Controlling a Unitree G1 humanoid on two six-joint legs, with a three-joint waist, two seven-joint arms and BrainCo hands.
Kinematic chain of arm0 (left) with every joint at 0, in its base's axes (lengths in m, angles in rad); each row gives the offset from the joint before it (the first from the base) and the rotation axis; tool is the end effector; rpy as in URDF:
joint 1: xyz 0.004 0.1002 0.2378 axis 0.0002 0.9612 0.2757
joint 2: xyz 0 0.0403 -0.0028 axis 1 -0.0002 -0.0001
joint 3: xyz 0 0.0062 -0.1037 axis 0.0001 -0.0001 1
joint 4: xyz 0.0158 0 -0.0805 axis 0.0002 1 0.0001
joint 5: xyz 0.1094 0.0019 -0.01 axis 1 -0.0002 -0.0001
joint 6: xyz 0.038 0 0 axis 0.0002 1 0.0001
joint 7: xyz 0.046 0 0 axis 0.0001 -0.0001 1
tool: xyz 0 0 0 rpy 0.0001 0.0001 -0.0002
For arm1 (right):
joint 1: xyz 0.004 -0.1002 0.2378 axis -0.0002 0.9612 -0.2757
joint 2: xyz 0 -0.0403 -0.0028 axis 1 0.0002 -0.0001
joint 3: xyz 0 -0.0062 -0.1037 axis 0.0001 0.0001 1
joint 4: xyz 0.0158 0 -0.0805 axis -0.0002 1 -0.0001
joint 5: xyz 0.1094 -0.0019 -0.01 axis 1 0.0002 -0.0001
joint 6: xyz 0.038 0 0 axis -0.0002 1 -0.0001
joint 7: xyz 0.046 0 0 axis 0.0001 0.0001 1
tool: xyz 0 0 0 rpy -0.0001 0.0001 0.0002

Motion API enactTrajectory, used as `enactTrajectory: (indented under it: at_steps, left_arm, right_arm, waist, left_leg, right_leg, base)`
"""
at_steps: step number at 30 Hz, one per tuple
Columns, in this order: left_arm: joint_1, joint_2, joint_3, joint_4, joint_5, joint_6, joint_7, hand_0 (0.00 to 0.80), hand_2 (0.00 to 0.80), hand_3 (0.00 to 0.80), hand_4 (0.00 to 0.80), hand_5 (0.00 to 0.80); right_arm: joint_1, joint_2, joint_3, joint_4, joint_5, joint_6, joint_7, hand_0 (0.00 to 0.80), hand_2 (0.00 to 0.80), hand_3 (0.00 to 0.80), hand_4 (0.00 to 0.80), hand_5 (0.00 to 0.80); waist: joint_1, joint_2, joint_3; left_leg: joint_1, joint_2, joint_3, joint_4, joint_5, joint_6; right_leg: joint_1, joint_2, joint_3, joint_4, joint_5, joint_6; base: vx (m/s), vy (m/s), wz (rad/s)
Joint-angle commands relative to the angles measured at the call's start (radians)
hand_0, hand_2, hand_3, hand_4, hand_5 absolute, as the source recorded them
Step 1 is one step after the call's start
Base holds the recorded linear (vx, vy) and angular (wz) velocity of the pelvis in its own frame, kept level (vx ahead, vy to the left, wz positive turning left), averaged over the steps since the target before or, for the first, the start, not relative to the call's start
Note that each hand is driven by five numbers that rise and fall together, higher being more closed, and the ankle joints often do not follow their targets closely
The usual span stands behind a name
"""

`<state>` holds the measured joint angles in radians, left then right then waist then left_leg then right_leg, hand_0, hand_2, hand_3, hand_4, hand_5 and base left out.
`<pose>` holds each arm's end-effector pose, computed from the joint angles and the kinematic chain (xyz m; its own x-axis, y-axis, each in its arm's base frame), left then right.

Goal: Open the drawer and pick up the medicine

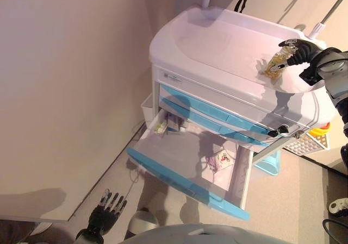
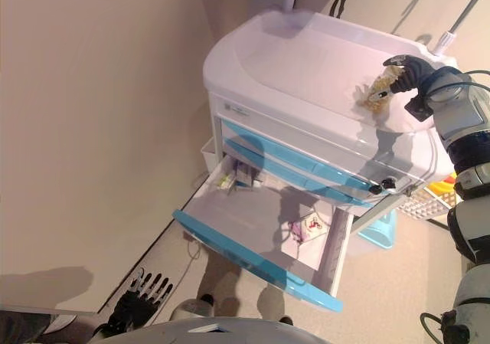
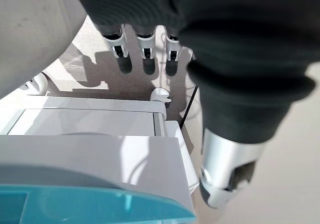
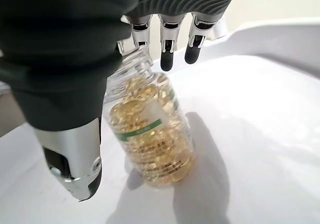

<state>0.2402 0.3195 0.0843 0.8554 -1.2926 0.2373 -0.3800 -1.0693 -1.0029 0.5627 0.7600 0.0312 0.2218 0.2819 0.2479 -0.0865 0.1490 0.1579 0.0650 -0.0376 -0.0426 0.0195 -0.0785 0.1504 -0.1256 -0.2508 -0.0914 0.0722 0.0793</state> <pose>0.0490 0.2609 -0.1034 0.6972 -0.0258 -0.7164 -0.6614 0.3625 -0.6567 0.3311 -0.3102 0.2543 0.9740 -0.1748 -0.1441 -0.0376 0.5026 -0.8637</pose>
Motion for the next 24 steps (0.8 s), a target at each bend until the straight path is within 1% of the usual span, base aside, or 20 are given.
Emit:
enactTrajectory:
  at_steps: [1, 6, 14, 18, 21, 22, 24]
  left_arm:
    - [0.014, 0.045, -0.028, -0.027, 0.016, 0.009, -0.021, 0.0, 0.0, 0.0, 0.0, 0.0]
    - [0.012, 0.047, -0.033, -0.026, 0.007, 0.002, -0.018, 0.0, 0.0, 0.0, 0.0, 0.0]
    - [0.013, 0.054, -0.04, -0.032, 0.02, -0.002, -0.03, 0.0, 0.0, 0.0, 0.0, 0.0]
    - [0.011, 0.063, -0.06, -0.049, 0.091, -0.025, -0.048, 0.0, 0.0, 0.0, 0.0, 0.0]
    - [0.016, 0.072, -0.092, -0.07, 0.196, -0.058, -0.064, 0.0, 0.0, 0.0, 0.0, 0.0]
    - [0.016, 0.08, -0.103, -0.076, 0.233, -0.081, -0.074, 0.0, 0.0, 0.0, 0.0, 0.0]
    - [0.017, 0.091, -0.123, -0.094, 0.31, -0.102, -0.074, 0.0, 0.0, 0.0, 0.0, 0.0]
  right_arm:
    - [-0.161, -0.095, 0.093, -0.05, 0.019, -0.006, -0.073, 0.0, 0.0, 0.0, 0.0, 0.0]
    - [-0.208, -0.12, 0.107, -0.055, 0.045, 0.009, -0.131, 0.0, 0.0, 0.0, 0.0, 0.0]
    - [-0.293, -0.186, 0.131, -0.108, 0.13, 0.008, -0.173, 0.0, 0.0, 0.0, 0.0, 0.0]
    - [-0.347, -0.228, 0.14, -0.167, 0.177, 0.005, -0.217, 0.0, 0.0, 0.0, 0.0, 0.0]
    - [-0.367, -0.254, 0.127, -0.222, 0.209, -0.002, -0.264, 0.0, 0.0, 0.0, 0.0, 0.0]
    - [-0.367, -0.266, 0.114, -0.255, 0.215, -0.005, -0.281, 0.0, 0.0, 0.0, 0.0, 0.0]
    - [-0.37, -0.292, 0.096, -0.314, 0.256, 0.003, -0.324, 0.0, 0.0, 0.0, 0.0, 0.0]
  waist:
    - [0.008, -0.007, -0.034]
    - [-0.003, -0.011, -0.038]
    - [-0.028, -0.02, -0.046]
    - [-0.05, -0.025, -0.054]
    - [-0.067, -0.024, -0.061]
    - [-0.076, -0.023, -0.062]
    - [-0.092, -0.02, -0.068]
  left_leg:
    - [-0.052, -0.023, -0.038, 0.03, -0.031, 0.031]
    - [-0.048, -0.021, -0.03, 0.03, -0.032, 0.032]
    - [-0.049, -0.018, -0.011, 0.031, -0.034, 0.032]
    - [-0.05, -0.016, 0.006, 0.035, -0.039, 0.032]
    - [-0.052, -0.016, 0.02, 0.038, -0.042, 0.032]
    - [-0.051, -0.015, 0.026, 0.04, -0.042, 0.032]
    - [-0.053, -0.013, 0.038, 0.043, -0.043, 0.033]
  right_leg:
    - [0.017, -0.037, -0.013, 0.096, -0.056, 0.06]
    - [0.016, -0.035, -0.003, 0.095, -0.053, 0.062]
    - [0.007, -0.034, 0.01, 0.092, -0.048, 0.063]
    - [-0.001, -0.033, 0.022, 0.09, -0.045, 0.064]
    - [-0.009, -0.031, 0.036, 0.089, -0.044, 0.063]
    - [-0.012, -0.032, 0.04, 0.091, -0.043, 0.064]
    - [-0.018, -0.031, 0.05, 0.091, -0.043, 0.064]
  base:
    - [-0.009, -0.008, -0.06]
    - [-0.01, -0.009, -0.06]
    - [-0.009, -0.004, -0.03]
    - [-0.033, -0.016, -0.07]
    - [-0.036, -0.012, -0.09]
    - [-0.039, -0.009, -0.13]
    - [-0.04, -0.006, -0.16]
